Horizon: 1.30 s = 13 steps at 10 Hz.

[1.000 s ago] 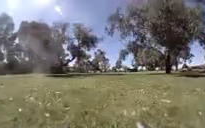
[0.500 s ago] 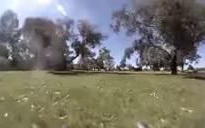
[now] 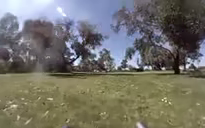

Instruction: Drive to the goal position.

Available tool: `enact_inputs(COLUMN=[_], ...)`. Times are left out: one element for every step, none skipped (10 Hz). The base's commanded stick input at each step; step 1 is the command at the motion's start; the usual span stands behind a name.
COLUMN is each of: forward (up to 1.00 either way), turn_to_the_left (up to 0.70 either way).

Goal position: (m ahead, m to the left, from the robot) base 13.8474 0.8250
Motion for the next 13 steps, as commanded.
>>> enact_inputs(forward=[1.00,1.00,1.00,1.00,1.00,1.00,1.00,1.00,1.00,1.00,1.00,1.00,1.00], turn_to_the_left=[0.00,0.00,0.00,0.00,0.00,0.00,0.00,0.00,0.00,0.00,0.00,0.00,0.00])
